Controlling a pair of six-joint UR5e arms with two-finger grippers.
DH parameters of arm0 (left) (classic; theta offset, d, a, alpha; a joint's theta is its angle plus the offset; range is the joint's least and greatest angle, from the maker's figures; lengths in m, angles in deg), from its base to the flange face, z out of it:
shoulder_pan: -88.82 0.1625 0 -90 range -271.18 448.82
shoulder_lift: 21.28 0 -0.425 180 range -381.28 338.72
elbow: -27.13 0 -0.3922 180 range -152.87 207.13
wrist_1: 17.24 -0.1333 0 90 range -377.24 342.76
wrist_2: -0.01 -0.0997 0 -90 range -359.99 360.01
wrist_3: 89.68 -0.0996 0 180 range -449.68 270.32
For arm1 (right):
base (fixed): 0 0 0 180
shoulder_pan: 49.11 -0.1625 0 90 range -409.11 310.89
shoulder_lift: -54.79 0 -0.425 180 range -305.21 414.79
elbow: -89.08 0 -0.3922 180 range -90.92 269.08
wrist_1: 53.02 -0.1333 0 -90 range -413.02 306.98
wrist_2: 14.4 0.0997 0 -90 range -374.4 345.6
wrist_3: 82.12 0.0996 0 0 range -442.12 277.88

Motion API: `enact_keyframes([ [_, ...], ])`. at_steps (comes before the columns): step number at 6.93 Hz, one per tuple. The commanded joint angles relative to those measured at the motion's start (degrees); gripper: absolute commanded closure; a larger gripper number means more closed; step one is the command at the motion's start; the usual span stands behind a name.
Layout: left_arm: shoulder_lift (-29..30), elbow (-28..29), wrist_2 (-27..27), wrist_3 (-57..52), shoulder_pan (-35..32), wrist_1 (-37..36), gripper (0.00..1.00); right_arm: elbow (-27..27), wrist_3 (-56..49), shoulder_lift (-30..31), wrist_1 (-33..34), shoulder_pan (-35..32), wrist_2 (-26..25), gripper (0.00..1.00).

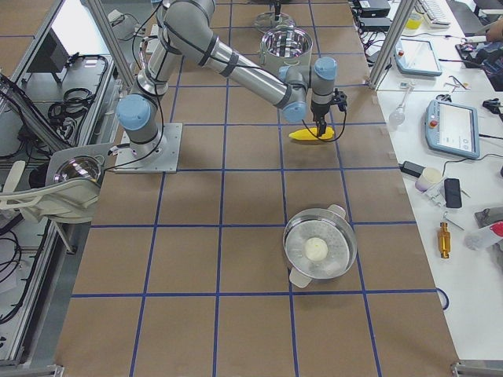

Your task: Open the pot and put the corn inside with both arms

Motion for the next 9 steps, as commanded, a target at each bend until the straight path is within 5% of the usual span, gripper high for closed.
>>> enact_keyframes([
  [1, 0.1, 0.1, -0.1, 0.0, 0.0, -0.1, 0.54, 1.0, -0.4, -0.1, 0.4, 1.3, 0.5, 0.18],
  [4, 0.6, 0.1, -0.3, -0.2, 0.0, -3.2, 0.23, 1.8, -0.4, -0.3, 0.4, 1.3, 3.6, 0.59],
  [6, -1.7, 0.3, -0.6, 0.3, -1.0, -2.5, 0.15, 1.6, -0.7, 0.1, 0.3, 1.3, 3.4, 0.95],
  [7, -4.0, 1.1, -1.1, 0.4, -1.3, 0.1, 0.12, 1.0, -0.3, 1.2, -0.4, 1.0, 3.5, 0.95],
  [9, -10.8, 8.7, -1.0, 2.7, -3.9, 17.7, 0.11, -0.4, 1.7, 6.1, -2.6, -3.3, 2.8, 0.95],
])
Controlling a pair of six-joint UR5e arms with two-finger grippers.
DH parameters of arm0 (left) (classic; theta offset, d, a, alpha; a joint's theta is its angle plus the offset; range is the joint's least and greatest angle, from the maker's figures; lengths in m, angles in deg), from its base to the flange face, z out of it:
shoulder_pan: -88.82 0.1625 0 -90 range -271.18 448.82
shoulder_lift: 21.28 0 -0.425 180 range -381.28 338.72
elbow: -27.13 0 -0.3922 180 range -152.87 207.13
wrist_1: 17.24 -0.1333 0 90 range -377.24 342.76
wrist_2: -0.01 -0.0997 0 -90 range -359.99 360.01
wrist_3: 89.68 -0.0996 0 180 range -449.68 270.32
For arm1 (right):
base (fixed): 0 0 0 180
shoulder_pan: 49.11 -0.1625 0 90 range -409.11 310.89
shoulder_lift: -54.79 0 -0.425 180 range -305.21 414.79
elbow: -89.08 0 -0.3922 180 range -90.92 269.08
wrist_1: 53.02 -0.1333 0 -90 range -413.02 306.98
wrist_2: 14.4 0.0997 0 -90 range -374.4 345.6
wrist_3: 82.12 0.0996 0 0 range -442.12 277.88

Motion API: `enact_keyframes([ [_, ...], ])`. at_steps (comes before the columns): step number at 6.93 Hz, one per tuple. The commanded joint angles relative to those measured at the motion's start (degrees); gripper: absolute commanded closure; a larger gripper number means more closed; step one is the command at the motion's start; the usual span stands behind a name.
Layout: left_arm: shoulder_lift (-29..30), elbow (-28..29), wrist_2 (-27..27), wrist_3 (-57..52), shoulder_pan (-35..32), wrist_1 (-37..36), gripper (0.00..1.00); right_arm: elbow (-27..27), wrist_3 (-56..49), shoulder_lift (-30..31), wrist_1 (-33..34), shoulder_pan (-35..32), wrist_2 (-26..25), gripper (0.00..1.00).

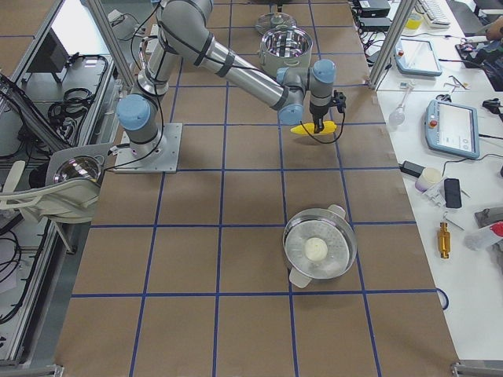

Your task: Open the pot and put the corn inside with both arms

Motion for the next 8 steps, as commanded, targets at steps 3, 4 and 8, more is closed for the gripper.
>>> enact_keyframes([
  [3, -11.1, 15.4, -0.2, 16.0, -11.8, 24.0, 0.07, -13.9, 10.7, 5.0, -15.6, -14.3, -0.6, 0.93],
  [4, -13.8, 15.3, 0.6, 17.8, -13.6, 25.4, 0.07, -16.5, 13.1, 4.5, -17.6, -17.8, -0.7, 0.92],
  [8, -16.8, 15.3, 0.7, 22.7, -18.5, 27.4, 0.00, -19.7, 25.8, -0.7, -15.2, -30.8, 0.4, 0.91],
])
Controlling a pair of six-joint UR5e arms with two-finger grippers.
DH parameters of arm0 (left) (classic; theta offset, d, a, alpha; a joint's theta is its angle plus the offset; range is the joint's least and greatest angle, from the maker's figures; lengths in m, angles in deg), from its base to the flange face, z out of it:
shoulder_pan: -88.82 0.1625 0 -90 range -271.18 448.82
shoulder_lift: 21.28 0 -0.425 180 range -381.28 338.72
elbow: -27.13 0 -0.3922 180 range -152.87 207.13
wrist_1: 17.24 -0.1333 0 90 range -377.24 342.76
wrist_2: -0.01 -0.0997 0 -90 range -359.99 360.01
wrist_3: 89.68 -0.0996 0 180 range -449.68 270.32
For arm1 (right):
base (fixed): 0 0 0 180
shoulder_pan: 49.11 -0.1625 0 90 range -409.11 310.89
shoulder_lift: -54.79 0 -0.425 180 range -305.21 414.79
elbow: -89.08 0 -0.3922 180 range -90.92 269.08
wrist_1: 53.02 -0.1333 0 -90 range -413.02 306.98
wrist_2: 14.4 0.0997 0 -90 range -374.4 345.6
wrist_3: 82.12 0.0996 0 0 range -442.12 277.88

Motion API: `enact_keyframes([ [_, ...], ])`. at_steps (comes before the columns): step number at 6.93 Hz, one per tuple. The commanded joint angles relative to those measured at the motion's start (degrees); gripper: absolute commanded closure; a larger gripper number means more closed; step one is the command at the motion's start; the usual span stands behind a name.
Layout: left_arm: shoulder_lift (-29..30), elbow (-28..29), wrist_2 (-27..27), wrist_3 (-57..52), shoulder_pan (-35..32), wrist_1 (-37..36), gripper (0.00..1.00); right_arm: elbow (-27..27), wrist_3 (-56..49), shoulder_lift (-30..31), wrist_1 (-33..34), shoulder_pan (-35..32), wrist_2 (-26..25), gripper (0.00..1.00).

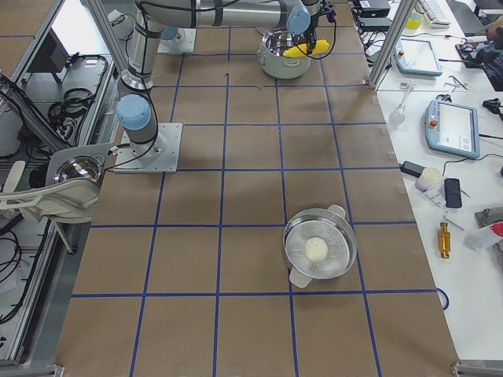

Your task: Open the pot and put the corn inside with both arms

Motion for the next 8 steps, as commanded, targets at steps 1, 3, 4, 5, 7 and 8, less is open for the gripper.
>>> enact_keyframes([
  [1, -0.7, -0.4, -0.5, 1.4, -2.7, 0.2, 0.00, -3.2, 5.6, -4.8, 2.6, -5.2, 0.9, 0.91],
  [3, -0.6, -0.6, -0.5, 1.5, -2.7, 0.0, 0.00, -3.7, 7.3, -8.0, 2.9, -6.3, 1.4, 0.87],
  [4, -0.7, -0.6, -0.4, 1.5, -2.7, 0.1, 0.00, -3.6, 7.2, -8.2, 2.8, -6.2, 4.2, 0.83],
  [5, -0.6, -0.7, -0.4, 1.5, -3.0, 0.3, 0.00, -3.5, 6.9, -8.8, 2.8, -6.2, 6.9, 0.67],
  [7, -0.8, -0.6, -2.3, 1.7, -3.3, 0.2, 0.00, -3.5, 7.1, -8.3, 2.9, -6.2, 5.3, 0.00],
  [8, -0.7, -0.7, -2.2, 1.8, -3.4, 0.2, 0.00, -3.1, 7.1, -7.3, 2.7, -6.1, 4.1, 0.00],
])
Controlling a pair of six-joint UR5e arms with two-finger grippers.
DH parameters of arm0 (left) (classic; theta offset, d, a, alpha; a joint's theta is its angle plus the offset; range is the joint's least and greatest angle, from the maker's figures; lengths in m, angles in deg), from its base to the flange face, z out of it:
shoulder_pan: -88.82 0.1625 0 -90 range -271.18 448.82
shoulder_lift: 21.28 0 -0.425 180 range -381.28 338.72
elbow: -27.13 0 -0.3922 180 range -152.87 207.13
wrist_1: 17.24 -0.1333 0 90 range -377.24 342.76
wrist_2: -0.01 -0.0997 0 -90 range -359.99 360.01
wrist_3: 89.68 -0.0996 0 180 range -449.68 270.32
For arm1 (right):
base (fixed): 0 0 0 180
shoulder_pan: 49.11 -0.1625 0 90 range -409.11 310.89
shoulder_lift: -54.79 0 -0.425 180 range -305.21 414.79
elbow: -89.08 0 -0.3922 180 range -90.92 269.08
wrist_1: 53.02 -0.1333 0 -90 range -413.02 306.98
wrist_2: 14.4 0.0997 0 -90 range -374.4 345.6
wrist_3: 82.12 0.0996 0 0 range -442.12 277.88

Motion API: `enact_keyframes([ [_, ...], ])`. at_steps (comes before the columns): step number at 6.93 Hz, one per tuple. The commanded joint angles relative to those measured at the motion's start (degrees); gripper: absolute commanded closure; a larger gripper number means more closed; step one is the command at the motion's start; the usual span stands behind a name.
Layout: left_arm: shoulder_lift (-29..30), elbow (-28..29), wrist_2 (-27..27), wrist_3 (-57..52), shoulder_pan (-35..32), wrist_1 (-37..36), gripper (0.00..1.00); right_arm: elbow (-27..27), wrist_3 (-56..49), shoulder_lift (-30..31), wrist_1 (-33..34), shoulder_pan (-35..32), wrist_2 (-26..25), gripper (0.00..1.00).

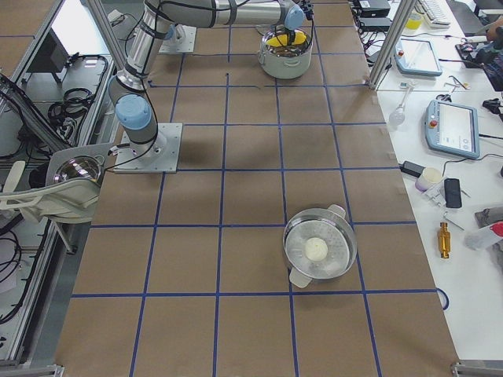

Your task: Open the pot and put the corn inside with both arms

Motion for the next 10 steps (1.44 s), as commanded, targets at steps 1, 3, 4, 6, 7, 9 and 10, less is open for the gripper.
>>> enact_keyframes([
  [1, 0.0, -0.1, -0.1, 0.3, -0.1, 0.0, 0.00, 0.5, -0.3, 3.2, -0.5, 2.1, -1.0, 0.00],
  [3, 0.0, -0.1, 0.0, 0.3, -0.1, 0.0, 0.00, 2.6, -3.4, 10.3, -3.7, 8.4, -1.0, 0.00],
  [4, 0.0, -0.1, 0.1, 0.3, -0.1, 0.1, 0.00, 4.4, -6.0, 14.1, -7.2, 12.0, -1.9, 0.00],
  [6, -0.1, -0.2, 0.2, 0.3, -0.2, 0.1, 0.00, 7.4, -16.1, 23.2, -15.4, 20.8, -4.9, 0.00],
  [7, 0.0, -0.1, 0.3, 0.2, -0.2, 0.1, 0.00, 9.5, -22.6, 26.3, -20.1, 25.9, -5.2, 0.00],
  [9, 0.4, 0.1, -0.1, 0.4, -0.3, 0.5, 0.00, 12.5, -24.2, 31.3, -22.4, 28.8, -5.5, 0.00],
  [10, 0.4, 0.1, -0.1, 0.3, -0.7, 0.4, 0.00, 12.8, -24.3, 31.6, -21.9, 28.5, -8.9, 0.00],
])
